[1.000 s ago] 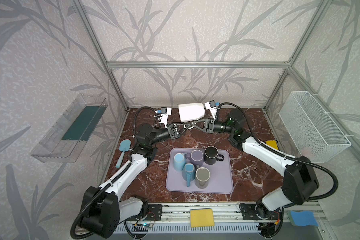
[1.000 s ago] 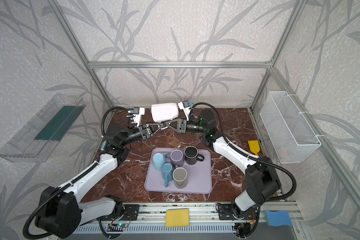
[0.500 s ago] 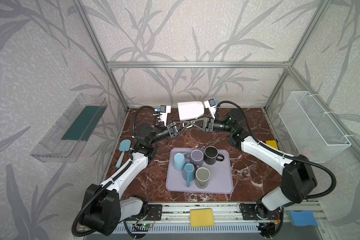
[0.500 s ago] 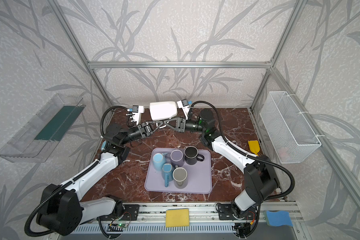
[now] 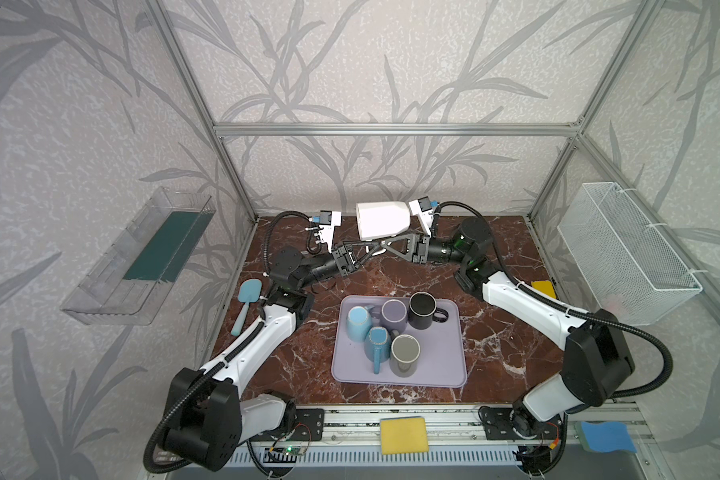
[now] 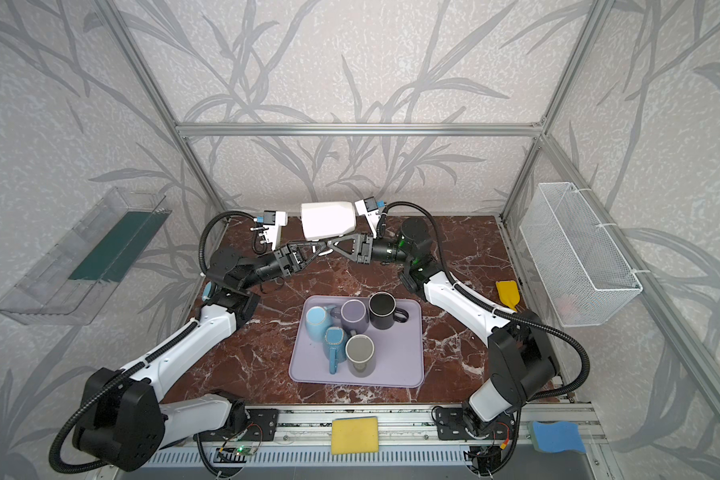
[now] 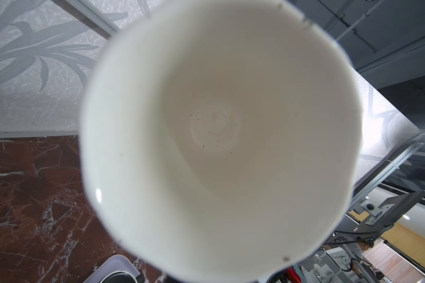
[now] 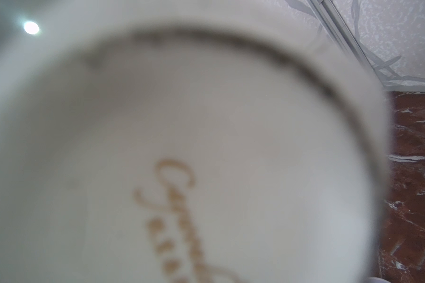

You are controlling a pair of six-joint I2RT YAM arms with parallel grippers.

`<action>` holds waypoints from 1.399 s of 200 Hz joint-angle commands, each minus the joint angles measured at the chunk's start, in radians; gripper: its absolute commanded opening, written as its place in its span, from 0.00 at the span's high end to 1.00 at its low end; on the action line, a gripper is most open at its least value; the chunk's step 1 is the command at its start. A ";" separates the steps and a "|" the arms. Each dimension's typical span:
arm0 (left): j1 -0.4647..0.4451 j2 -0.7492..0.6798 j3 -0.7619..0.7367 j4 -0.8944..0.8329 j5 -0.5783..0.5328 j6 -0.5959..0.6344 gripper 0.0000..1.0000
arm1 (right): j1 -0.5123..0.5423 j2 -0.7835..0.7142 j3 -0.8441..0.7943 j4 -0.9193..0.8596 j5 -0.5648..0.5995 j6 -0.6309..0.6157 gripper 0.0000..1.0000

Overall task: Turn the mug right side up
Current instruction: 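Bring the white mug toward the left gripper and grasp its rim with the left gripper, then open the right gripper and withdraw it while the left gripper carries the mug away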

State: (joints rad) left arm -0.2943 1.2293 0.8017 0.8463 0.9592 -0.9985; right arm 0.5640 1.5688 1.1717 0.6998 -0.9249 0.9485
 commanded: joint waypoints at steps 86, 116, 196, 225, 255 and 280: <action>-0.004 -0.055 -0.041 0.088 -0.057 -0.019 1.00 | 0.005 0.002 0.023 0.096 0.015 -0.041 0.72; -0.003 -0.072 -0.047 0.084 -0.070 -0.014 1.00 | 0.005 0.001 0.009 0.095 0.027 -0.040 0.62; -0.002 -0.095 -0.055 0.031 -0.109 0.024 1.00 | 0.002 -0.021 -0.039 0.034 0.053 -0.082 0.51; -0.003 -0.096 -0.057 0.018 -0.121 0.032 1.00 | -0.002 -0.023 -0.050 -0.003 0.061 -0.091 0.49; -0.001 -0.105 -0.048 -0.056 -0.144 0.070 1.00 | -0.007 -0.026 -0.062 -0.023 0.067 -0.100 0.48; 0.001 -0.110 -0.051 -0.083 -0.158 0.088 1.00 | -0.010 -0.026 -0.070 -0.045 0.076 -0.111 0.47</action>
State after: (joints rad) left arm -0.2943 1.1713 0.7334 0.7040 0.8288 -0.9554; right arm 0.5602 1.5715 1.1118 0.6712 -0.8612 0.8631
